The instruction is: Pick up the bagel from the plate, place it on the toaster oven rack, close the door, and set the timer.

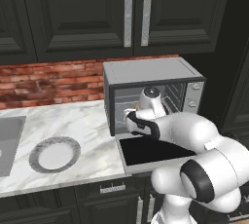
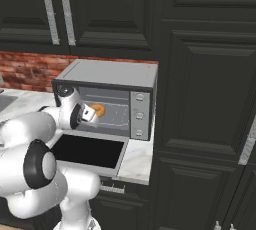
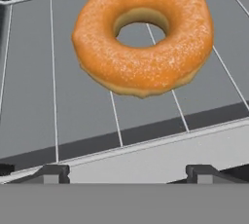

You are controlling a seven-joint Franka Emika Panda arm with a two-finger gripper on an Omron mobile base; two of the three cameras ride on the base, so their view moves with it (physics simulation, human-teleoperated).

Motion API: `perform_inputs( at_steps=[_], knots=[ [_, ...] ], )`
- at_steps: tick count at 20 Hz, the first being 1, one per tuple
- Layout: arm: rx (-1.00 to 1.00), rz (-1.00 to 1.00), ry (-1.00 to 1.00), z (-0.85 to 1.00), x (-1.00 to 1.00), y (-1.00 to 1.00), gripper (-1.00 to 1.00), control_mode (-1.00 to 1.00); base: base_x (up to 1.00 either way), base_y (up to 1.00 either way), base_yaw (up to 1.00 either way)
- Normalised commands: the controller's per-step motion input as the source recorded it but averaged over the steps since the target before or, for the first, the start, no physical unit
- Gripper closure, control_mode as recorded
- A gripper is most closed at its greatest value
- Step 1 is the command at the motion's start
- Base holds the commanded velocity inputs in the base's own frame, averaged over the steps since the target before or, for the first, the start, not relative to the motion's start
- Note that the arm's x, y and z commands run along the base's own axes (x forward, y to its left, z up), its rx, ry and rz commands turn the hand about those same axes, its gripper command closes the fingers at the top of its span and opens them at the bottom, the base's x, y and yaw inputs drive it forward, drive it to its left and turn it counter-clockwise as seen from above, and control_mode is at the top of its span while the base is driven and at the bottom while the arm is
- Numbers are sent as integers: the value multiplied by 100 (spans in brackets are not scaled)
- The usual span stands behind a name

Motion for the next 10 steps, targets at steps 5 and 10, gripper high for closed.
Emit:
perform_inputs(
  at_steps=[5,10],
  knots=[
    [0,0,-3,0,37,0,-100,-100,0,0,0],
    [0,0,-14,76,-84,-9,-100,-100,0,0,0]
  ],
)
